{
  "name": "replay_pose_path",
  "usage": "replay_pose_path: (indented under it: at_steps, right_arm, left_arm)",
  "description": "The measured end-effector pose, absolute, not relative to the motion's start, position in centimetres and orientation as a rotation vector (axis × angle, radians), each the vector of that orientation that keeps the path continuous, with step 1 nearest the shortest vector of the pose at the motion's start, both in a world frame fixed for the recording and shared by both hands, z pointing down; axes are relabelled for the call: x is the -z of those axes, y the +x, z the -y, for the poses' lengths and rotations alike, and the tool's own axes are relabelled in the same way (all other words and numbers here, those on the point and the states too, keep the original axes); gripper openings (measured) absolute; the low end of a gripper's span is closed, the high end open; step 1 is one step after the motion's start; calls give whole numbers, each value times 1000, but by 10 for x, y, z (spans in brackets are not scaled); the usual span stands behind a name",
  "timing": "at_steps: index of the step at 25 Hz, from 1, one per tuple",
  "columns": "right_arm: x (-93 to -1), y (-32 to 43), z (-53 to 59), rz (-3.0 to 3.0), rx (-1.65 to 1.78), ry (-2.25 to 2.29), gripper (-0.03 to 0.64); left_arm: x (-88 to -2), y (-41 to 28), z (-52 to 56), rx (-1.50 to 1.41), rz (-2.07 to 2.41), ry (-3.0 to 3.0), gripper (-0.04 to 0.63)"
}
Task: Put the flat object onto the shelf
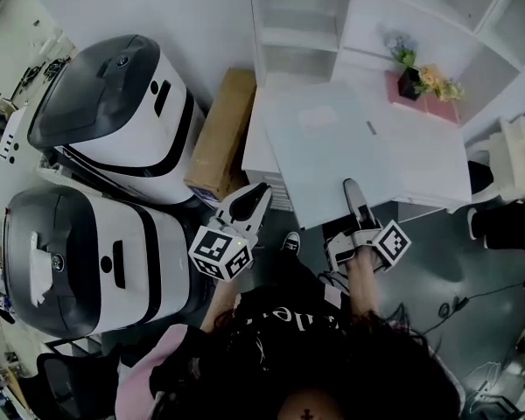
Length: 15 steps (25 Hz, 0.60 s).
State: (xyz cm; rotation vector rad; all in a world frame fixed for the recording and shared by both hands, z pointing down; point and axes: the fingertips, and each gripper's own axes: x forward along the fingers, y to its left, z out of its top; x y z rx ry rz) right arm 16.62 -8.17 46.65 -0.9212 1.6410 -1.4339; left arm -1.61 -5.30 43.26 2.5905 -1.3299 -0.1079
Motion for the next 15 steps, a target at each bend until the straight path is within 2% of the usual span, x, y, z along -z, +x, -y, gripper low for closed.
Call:
replay_pose_path:
  at_steps: [15]
  right_arm:
    - [-445, 147, 273, -1658, 1473, -806, 317]
  left_arm:
    - [-412, -11, 225, 53, 1348, 2591, 44]
